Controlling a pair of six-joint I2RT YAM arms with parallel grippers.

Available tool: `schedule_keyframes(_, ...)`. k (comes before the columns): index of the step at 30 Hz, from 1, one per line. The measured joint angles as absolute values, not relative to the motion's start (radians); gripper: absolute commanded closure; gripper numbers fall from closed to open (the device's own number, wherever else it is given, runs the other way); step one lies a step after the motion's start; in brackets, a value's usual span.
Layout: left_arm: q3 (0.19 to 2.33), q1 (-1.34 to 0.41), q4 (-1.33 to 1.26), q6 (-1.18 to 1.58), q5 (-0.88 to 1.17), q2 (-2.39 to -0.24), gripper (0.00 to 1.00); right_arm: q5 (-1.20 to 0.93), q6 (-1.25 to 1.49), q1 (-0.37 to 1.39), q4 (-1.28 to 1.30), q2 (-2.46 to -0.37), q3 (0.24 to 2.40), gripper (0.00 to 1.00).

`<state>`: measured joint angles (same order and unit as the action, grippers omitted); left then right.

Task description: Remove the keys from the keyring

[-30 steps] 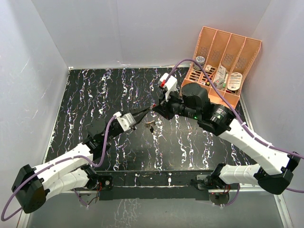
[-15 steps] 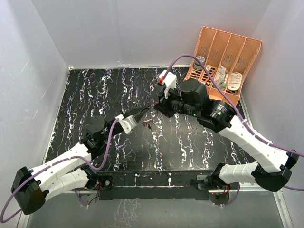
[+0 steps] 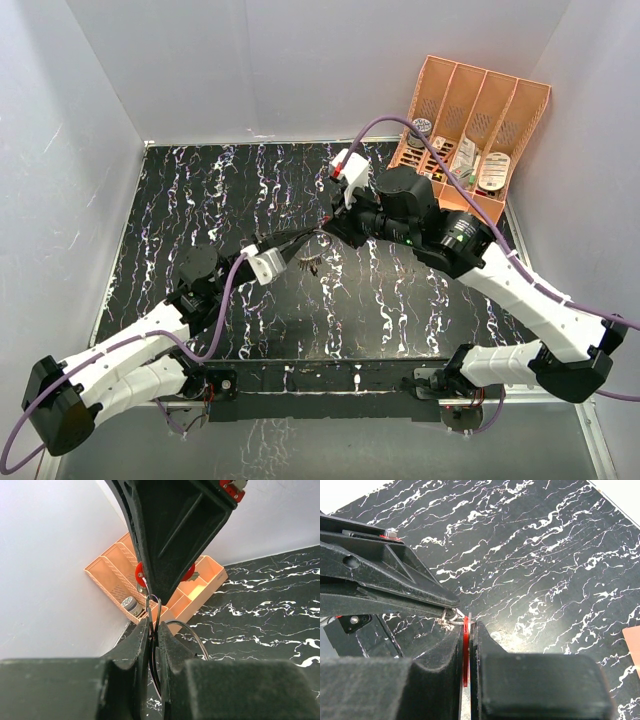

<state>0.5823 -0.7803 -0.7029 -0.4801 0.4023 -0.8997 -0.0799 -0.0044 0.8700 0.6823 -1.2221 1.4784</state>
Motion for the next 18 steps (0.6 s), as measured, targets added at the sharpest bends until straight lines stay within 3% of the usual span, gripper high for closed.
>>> schedule_keyframes(18, 0.591, -0.764, -0.59, -0.517, 0.473, -0.882, 1.0, -0.105, -0.029, 0.868, 0.763, -1.313, 1.525, 1.0)
